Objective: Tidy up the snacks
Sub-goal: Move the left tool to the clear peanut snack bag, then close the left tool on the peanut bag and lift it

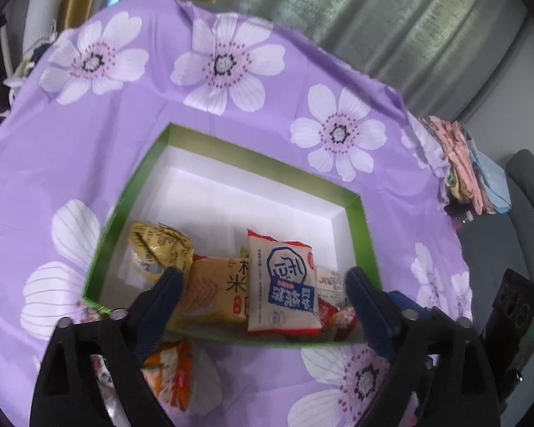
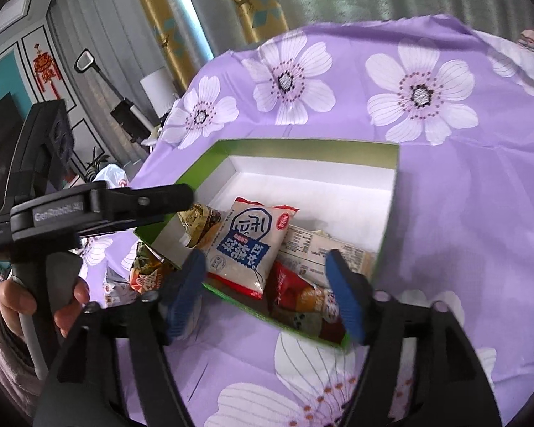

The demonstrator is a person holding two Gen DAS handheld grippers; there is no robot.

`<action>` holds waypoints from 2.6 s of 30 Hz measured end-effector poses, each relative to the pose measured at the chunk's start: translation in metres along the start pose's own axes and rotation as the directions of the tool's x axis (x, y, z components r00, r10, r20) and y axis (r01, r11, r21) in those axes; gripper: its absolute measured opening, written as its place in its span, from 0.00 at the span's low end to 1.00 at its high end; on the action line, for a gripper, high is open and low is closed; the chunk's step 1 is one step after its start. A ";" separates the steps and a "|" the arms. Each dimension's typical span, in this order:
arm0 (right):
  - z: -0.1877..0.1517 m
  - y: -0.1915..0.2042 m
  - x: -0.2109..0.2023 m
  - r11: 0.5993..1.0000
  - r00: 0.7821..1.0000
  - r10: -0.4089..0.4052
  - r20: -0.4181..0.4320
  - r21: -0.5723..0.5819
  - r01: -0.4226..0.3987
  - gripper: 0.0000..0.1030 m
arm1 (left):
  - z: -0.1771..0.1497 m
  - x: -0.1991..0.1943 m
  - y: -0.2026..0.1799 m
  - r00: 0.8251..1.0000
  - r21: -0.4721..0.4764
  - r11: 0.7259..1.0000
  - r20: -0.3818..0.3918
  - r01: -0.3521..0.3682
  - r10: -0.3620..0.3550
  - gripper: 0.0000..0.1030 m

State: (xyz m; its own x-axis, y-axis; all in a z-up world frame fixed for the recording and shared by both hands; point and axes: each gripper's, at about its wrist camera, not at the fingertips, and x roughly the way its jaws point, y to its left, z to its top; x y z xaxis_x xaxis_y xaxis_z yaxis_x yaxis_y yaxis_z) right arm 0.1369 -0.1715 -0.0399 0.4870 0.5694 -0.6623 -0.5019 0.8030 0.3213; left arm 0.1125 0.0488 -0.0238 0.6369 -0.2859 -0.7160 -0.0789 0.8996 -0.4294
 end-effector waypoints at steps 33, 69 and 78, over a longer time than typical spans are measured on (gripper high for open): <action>-0.063 0.069 -0.046 0.994 0.995 0.081 -0.059 -0.064 -0.085 0.82 | -0.095 -0.115 0.090 0.984 -0.079 0.985 0.079 -0.156 0.162 0.97; -0.088 0.177 0.107 0.928 0.932 0.211 -0.293 -0.238 -0.285 0.66 | -0.107 -0.048 0.129 1.000 0.026 1.000 0.006 -0.012 0.012 0.86; -0.080 0.181 0.124 0.928 0.925 0.221 -0.310 -0.225 -0.298 0.51 | -0.104 -0.033 0.135 1.000 -0.012 1.000 -0.027 0.015 -0.015 0.51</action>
State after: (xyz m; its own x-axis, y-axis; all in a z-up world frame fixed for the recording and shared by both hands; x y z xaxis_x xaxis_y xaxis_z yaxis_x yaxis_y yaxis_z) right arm 0.0489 0.0303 -0.1180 0.1177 0.6497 -0.7510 -0.7714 0.5361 0.3429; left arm 0.0013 0.1456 -0.1158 0.6171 -0.3083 -0.7239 -0.0787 0.8912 -0.4467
